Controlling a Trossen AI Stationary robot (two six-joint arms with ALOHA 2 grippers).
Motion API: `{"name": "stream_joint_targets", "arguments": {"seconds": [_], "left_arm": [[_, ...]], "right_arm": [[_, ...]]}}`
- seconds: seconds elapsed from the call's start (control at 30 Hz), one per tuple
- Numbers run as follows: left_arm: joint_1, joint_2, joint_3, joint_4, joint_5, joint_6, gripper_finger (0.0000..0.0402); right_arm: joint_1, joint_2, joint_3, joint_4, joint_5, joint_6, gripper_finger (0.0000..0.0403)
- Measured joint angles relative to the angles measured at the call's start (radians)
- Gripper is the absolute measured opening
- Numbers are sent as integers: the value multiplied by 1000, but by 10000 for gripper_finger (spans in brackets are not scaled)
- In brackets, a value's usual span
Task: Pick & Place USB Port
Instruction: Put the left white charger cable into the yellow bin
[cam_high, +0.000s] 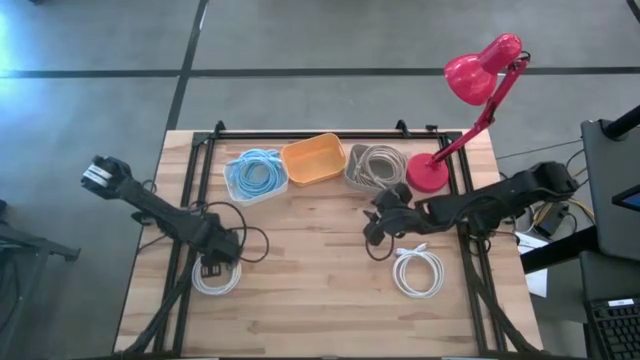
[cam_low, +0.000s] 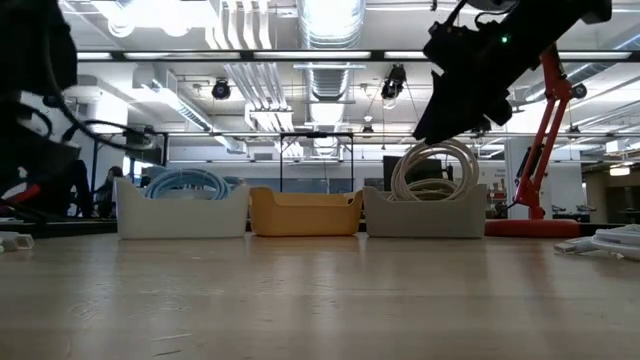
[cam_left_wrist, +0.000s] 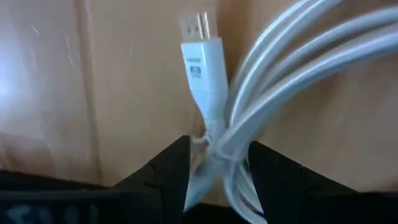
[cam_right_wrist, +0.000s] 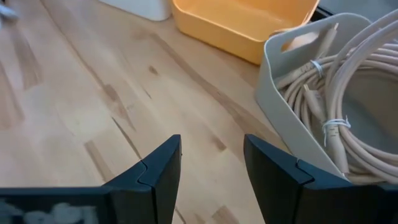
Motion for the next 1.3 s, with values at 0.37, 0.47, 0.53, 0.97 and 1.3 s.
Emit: {"name": "stream_joint_targets", "arguments": {"seconds": [0.37, 0.47, 0.53, 0.97, 1.3], "left_arm": [[0, -5, -65, 73, -13, 1, 127], [1, -5, -48, 77, -17, -1, 79], [1, -3, -22, 68, -16, 1, 52], [4, 35, 354, 132, -638, 140, 72], [125, 76, 482, 450, -1023, 391, 68]], "right_arm": [[0, 76, 0, 20, 0, -1, 173], [0, 82, 0, 21, 0, -1, 172], [0, 82, 0, 21, 0, -1, 170], [0, 68, 0, 29, 0, -1, 169], [0, 68, 1, 34, 0, -1, 169]]}}
